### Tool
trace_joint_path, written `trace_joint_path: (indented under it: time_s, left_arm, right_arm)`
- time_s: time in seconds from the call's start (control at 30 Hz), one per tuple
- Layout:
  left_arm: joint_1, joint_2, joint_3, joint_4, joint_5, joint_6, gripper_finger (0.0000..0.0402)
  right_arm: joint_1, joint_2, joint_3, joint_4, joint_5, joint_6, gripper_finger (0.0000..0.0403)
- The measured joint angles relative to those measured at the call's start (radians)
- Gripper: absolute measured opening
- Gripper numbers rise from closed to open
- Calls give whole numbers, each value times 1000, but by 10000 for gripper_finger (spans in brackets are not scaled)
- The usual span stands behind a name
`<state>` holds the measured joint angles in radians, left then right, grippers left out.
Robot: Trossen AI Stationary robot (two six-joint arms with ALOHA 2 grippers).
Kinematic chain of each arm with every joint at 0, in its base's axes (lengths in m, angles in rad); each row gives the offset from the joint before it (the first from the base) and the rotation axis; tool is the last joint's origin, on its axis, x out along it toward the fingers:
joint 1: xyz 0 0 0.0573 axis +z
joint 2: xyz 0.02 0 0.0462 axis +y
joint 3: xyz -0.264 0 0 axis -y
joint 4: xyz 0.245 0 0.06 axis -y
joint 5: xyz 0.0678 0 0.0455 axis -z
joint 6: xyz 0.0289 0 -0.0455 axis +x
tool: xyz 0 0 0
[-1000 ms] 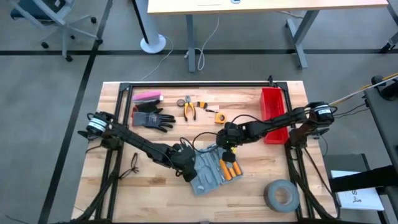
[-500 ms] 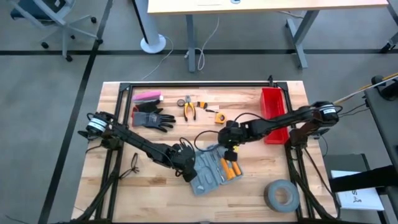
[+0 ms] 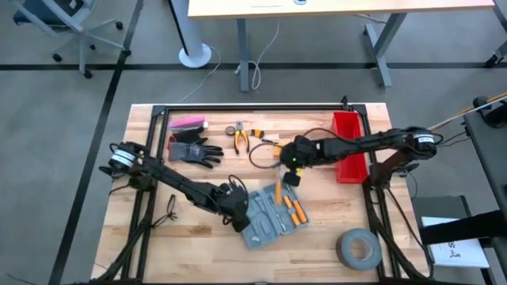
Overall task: Prefit tool cases
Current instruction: Remove the hammer from the pre-fit tool case
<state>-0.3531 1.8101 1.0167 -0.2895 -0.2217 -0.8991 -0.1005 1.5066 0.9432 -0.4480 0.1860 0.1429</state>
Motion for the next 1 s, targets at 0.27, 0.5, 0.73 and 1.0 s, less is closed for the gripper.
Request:
trace_joint_path:
  time_s: [0.27, 0.5, 0.73, 1.0]
  left_arm:
    - [-11, -10, 0, 1, 0, 17, 165]
    - [-15, -10, 0, 4, 0, 17, 165]
    - [-15, -10, 0, 5, -1, 15, 165]
    - [-17, -10, 0, 8, 0, -1, 165]
  right_arm:
    - [-117, -1, 7, 12, 24, -35, 0]
    - [-136, -1, 9, -74, 15, -41, 0]
    - [-86, -9, 0, -111, -6, -33, 0]
    - [-42, -59, 23, -92, -2, -168, 14]
